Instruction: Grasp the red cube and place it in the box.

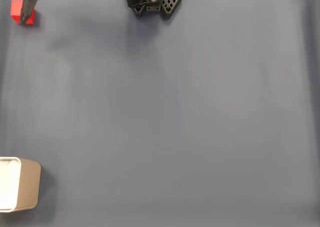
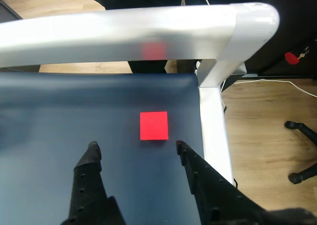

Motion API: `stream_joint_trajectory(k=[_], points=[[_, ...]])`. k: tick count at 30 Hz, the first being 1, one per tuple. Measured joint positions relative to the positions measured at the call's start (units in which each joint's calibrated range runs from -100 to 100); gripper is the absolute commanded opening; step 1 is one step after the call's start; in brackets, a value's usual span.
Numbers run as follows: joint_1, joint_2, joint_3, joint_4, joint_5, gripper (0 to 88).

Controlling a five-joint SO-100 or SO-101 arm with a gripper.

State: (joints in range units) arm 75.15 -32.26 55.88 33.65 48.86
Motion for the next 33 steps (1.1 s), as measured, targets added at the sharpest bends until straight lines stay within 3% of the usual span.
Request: stream_joint_trajectory(k=[33], points=[[-2.15, 7.56, 0.54, -5.17, -0.73, 35.8]])
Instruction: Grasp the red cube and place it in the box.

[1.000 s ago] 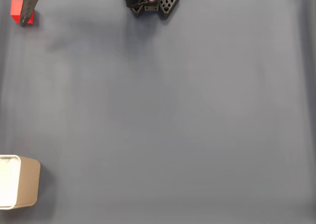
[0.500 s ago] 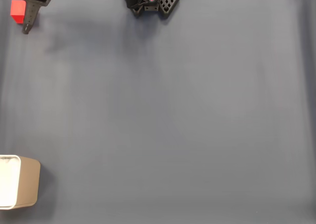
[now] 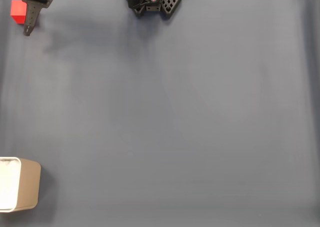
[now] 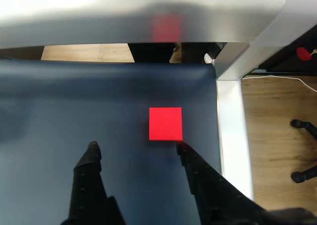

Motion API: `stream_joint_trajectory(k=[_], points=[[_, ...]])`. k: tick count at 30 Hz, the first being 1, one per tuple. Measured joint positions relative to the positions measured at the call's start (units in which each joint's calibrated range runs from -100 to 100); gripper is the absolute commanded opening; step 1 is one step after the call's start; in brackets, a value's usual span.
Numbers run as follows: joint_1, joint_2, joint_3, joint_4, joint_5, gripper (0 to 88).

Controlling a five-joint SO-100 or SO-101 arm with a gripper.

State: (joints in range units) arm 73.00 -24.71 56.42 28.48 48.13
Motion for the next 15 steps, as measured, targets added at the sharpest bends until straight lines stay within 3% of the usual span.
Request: stream_joint_trajectory(k=[15], points=[[1.41, 0.61, -0.72, -1.27, 0.34, 35.8]])
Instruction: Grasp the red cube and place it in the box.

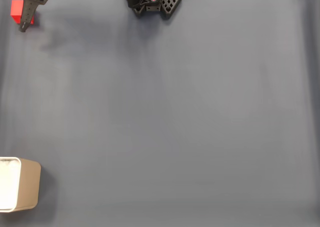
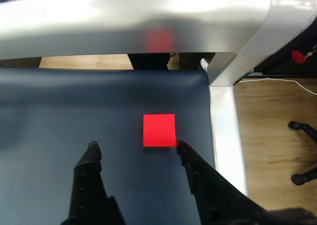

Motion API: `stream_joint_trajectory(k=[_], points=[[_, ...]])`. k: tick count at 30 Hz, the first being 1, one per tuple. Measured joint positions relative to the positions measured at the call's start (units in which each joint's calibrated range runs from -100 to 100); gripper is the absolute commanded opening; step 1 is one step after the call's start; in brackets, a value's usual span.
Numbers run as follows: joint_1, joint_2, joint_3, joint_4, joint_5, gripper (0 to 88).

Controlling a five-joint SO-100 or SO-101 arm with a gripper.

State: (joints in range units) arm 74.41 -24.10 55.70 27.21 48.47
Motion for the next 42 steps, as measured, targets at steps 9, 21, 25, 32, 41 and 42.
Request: stream_joint_trajectory(k=[9, 21, 25, 32, 41, 42], points=[[0.22, 3.04, -2.44, -0.24, 0.05, 35.8], [0.22, 6.69, -4.25, -1.27, 0.05, 35.8], [0.22, 7.29, -4.25, -1.51, 0.0, 35.8], [0.22, 8.34, -4.25, -1.99, -0.15, 35.8], [0.22, 8.77, -4.25, -2.15, -0.15, 35.8], [0.22, 8.94, -4.25, -2.23, -0.15, 35.8]])
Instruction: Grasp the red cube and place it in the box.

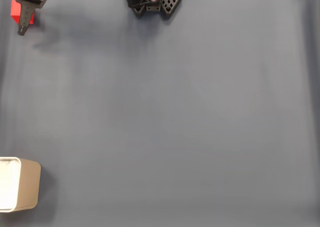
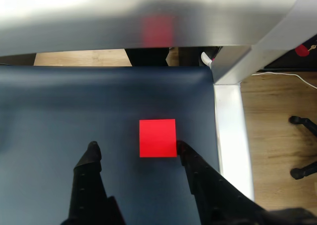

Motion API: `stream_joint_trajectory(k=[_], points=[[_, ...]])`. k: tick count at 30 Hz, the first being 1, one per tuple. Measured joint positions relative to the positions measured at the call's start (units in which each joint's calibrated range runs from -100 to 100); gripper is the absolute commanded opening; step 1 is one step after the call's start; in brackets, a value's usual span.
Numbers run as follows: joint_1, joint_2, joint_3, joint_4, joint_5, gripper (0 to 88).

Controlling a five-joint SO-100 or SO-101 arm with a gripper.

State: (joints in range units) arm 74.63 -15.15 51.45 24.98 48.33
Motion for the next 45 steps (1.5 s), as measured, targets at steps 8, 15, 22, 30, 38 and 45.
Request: stream_joint_trajectory(k=[8, 15, 22, 30, 38, 45], points=[[-0.07, 1.39, -1.18, -0.56, -0.39, 35.8], [-0.52, 2.26, -1.9, -1.27, -0.68, 35.8], [-0.67, 2.52, -2.17, -1.59, -0.88, 28.7], [-0.67, 2.52, -2.17, -1.59, -0.88, 17.9], [-0.67, 2.52, -2.17, -1.59, -0.59, 8.6], [-0.89, 2.52, -2.17, -1.43, 0.29, 2.5]])
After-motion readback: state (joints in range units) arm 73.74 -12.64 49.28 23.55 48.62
